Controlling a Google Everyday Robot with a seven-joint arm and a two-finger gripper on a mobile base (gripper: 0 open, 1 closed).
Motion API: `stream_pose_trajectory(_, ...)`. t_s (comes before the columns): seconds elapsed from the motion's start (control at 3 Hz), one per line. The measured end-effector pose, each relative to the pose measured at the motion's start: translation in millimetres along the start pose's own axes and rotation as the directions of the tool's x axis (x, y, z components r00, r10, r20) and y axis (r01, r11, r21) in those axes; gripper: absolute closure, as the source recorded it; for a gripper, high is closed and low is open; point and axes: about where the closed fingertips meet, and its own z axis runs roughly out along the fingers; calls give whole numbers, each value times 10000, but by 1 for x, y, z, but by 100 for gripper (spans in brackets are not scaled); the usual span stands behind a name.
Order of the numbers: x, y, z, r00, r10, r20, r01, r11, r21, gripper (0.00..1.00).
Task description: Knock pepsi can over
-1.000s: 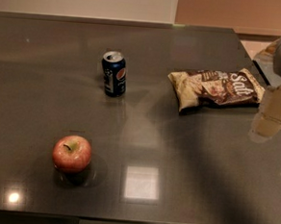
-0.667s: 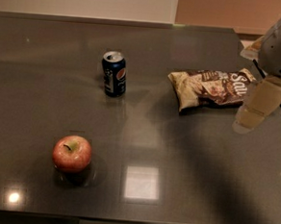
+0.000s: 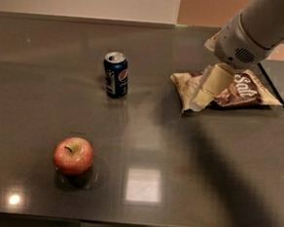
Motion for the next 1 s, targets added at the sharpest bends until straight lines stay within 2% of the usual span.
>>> stream_pose_trajectory(0.33,-29,-22,35,9942,424,984,-431,9991,51,0)
stream_pose_trajectory(0.67,-55,-38,67,9733,948,2092,-959,9954,-51,0)
stream_pose_trajectory(1.0,-87,-47,97,9428,1238,3094,-1211,9922,-280,0)
